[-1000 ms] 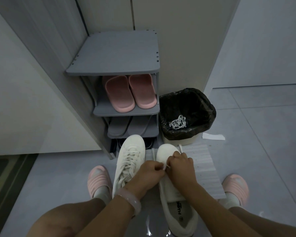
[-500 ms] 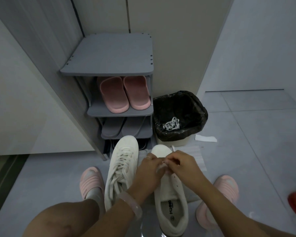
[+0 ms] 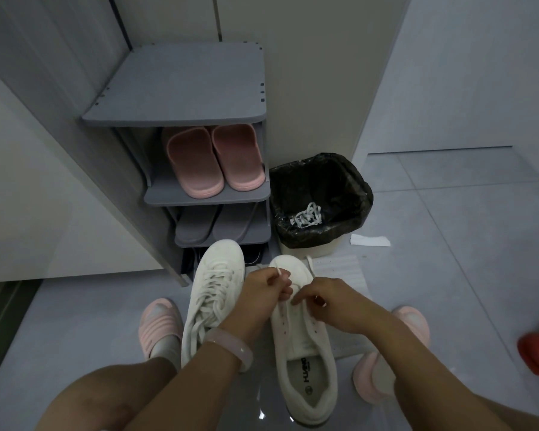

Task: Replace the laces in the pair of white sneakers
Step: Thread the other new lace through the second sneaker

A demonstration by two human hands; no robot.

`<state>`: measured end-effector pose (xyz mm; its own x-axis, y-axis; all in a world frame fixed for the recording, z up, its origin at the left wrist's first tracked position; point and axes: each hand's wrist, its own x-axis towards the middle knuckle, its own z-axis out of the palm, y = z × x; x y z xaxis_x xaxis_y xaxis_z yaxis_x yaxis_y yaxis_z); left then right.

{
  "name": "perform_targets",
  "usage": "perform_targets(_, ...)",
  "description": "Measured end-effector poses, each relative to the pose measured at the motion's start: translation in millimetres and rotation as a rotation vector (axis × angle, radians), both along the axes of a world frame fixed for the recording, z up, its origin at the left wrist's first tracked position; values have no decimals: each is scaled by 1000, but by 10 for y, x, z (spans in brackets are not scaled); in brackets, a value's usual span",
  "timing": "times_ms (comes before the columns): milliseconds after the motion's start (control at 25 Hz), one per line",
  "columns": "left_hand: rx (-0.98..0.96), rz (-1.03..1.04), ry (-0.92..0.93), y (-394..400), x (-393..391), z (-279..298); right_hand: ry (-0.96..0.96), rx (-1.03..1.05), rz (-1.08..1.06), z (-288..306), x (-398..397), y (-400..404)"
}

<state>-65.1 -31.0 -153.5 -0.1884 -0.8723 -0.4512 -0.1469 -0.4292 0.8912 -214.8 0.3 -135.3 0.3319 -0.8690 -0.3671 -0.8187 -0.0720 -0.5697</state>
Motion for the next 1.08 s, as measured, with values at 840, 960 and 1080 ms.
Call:
perform_targets(840,45,58,38,-9,82,-47,-354,14,-652,-152,162,-33)
perform_targets(960,-46,-15,-37,21,48,-31,-402,-62,-679,-176,195,-13)
perform_targets(1080,-110,-37,-85,34,12,-5,-266,-215,-622,-210,319,-58)
